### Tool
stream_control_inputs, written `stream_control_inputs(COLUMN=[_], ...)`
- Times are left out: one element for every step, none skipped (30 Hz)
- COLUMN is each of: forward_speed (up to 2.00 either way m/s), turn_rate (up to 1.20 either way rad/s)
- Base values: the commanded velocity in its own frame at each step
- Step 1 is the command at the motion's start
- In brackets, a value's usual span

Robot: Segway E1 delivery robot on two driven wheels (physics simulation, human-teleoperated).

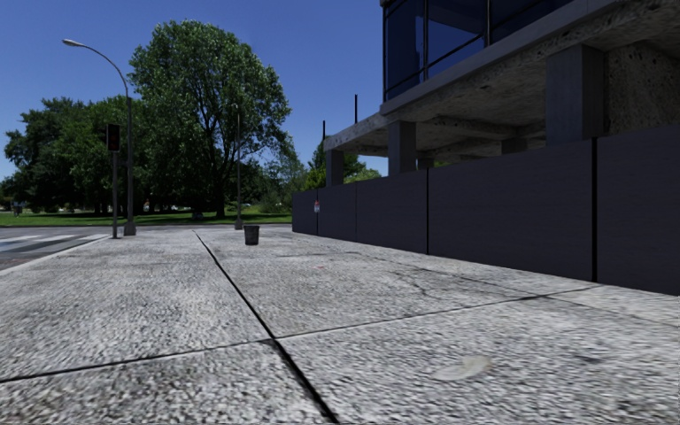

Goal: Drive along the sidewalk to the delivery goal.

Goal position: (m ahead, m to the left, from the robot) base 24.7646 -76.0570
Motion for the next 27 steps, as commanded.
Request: stream_control_inputs(forward_speed=[1.98, 1.98, 1.98, 1.98, 1.98, 1.98, 1.98, 1.98, 1.98, 1.98, 1.98, 1.98, 1.98, 1.98, 1.98, 1.98, 1.98, 2.0, 2.0, 2.0, 2.0, 2.0, 2.0, 2.0, 2.0, 2.0, 2.0], turn_rate=[0.0, 0.0, 0.0, 0.0, 0.0, 0.0, 0.0, 0.0, 0.0, 0.0, 0.0, 0.0, 0.0, 0.0, 0.0, 0.0, 0.0, 0.0, 0.0, 0.0, 0.0, 0.0, 0.0, 0.0, 0.0, 0.0, 0.0])
